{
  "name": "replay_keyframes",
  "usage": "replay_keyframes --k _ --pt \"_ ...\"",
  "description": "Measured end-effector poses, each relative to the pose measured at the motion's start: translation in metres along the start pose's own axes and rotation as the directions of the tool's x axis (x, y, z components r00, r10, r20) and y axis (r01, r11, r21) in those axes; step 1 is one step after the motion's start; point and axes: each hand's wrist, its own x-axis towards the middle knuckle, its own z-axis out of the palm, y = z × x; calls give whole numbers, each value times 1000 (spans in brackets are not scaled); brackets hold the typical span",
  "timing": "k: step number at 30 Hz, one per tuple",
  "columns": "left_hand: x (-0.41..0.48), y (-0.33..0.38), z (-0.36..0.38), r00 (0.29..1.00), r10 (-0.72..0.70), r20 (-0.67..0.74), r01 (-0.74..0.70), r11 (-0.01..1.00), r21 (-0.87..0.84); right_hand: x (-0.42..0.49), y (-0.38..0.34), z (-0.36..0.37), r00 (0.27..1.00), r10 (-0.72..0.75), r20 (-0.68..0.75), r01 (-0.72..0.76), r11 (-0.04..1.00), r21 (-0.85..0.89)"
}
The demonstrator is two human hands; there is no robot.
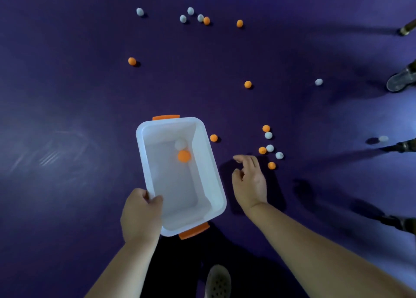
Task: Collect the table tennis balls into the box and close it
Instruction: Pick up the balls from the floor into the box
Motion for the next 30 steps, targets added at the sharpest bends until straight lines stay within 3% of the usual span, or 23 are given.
replay_keyframes --k 10,17,25,30 --pt "166 63 24 998 -7 65 1 995 101 152 -18 85 981 186 53 -182 981 -69" --pt "251 73 53 999 19 47 -27 986 163 216 18 135 928 370 32 -367 927 -72" --pt "300 55 124 1000 9 24 -12 992 126 255 98 209 918 335 214 -256 910 -325" --pt "317 35 164 1000 -3 -11 3 997 75 277 140 256 889 351 293 -241 905 -350"
